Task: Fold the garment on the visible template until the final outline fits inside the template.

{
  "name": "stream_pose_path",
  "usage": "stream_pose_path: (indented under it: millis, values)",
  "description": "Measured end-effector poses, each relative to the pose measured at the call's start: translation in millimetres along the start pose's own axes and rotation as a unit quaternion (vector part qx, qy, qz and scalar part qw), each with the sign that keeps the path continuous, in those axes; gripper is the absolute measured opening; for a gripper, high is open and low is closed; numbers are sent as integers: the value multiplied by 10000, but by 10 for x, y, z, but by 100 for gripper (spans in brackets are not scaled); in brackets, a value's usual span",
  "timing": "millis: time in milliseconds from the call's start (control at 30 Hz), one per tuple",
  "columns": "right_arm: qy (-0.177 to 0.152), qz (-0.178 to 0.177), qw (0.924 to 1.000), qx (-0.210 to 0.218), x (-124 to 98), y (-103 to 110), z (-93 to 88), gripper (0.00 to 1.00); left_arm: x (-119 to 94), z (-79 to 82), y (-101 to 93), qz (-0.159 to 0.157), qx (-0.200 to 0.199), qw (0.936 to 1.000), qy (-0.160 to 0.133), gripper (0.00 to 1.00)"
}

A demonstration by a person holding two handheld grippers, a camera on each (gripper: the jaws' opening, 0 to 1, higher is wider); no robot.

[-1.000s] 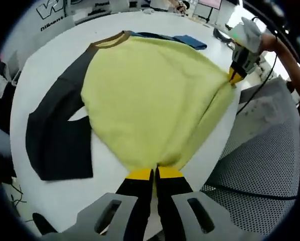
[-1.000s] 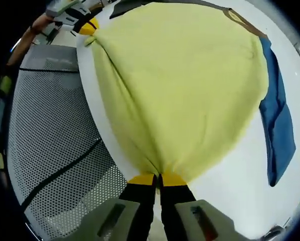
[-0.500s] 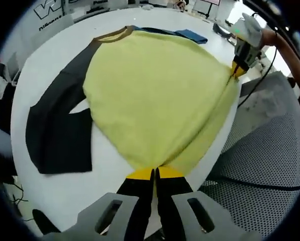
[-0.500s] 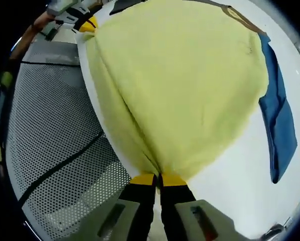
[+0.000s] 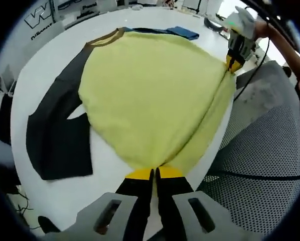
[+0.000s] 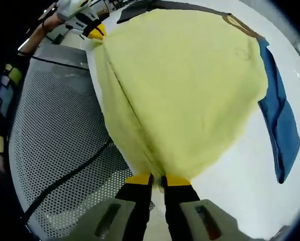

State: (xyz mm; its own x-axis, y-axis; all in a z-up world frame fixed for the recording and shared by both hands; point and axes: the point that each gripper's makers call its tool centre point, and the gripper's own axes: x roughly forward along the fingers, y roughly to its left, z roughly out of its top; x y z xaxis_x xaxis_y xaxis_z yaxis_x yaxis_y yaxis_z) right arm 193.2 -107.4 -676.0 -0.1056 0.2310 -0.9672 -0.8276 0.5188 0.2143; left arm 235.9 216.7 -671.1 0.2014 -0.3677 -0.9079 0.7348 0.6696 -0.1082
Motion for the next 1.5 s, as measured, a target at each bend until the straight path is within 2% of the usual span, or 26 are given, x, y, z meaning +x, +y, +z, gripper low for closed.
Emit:
stream_pose_path:
  millis: [67,167,267,300,367,533,600,700,767,833,867,933,1033,1133,1200,1267,1300,1367,1467,1500]
  values:
    - [-281,-104,9995,25,-45,-12,59,15,-46,0,36,68,35,9999,-67,6]
    - [-392,-188,9990,60,-110,-43,73,18,-95,-17,82,165,9,9998,-89,11]
    - [-550,-403,9976,107,-173,-133,117,21,-155,-8,126,266,-177,9993,-180,12]
    - [-823,-549,9949,194,-212,-205,207,22,-193,57,159,370,-323,9979,-412,12]
    - [-1058,-696,9916,245,-231,-285,296,23,-210,131,176,403,-408,9963,-643,12]
    - [-1099,-1020,9881,335,-180,-447,367,24,-170,258,203,558,-237,9943,-880,11]
    - [-1291,-1184,9831,529,-184,-540,433,22,-184,365,255,686,-446,9900,-1149,11]
    - [-1504,-1243,9789,603,-196,-594,531,23,-145,502,307,703,-458,9851,-1503,9]
    - [-1682,-1302,9749,653,-209,-638,617,23,-91,526,340,749,-478,9845,-1511,10]
    - [-2166,-1441,9606,981,-252,-763,805,23,-22,572,397,876,-400,9835,-1533,10]
    - [-2245,-1509,9572,1032,-258,-805,845,23,13,616,445,962,-347,9818,-1598,10]
    - [-2255,-1665,9562,838,-259,-873,909,23,51,669,510,1076,-328,9799,-1647,10]
    - [-2389,-1748,9499,1001,-262,-983,995,24,54,746,579,1137,-348,9777,-1732,11]
    - [-2526,-1851,9432,1111,-276,-1067,1058,23,30,844,703,1330,-432,9710,-1941,12]
    - [-2757,-2024,9319,1210,-318,-1170,1118,22,12,896,794,1503,-475,9660,-2048,12]
    - [-2911,-2015,9224,1543,-320,-1233,1140,20,5,947,863,1623,-601,9615,-2134,13]
    - [-2872,-2002,9236,1560,-297,-1288,1140,21,24,985,883,1603,-594,9611,-2170,13]
    - [-2908,-2085,9204,1578,-296,-1363,1160,21,63,1030,944,1610,-597,9606,-2187,12]
    - [-2967,-2215,9141,1652,-298,-1496,1207,21,78,1139,1066,1739,-693,9539,-2345,12]
    - [-2970,-2212,9140,1659,-296,-1505,1211,21,81,1147,1073,1740,-700,9537,-2352,12]
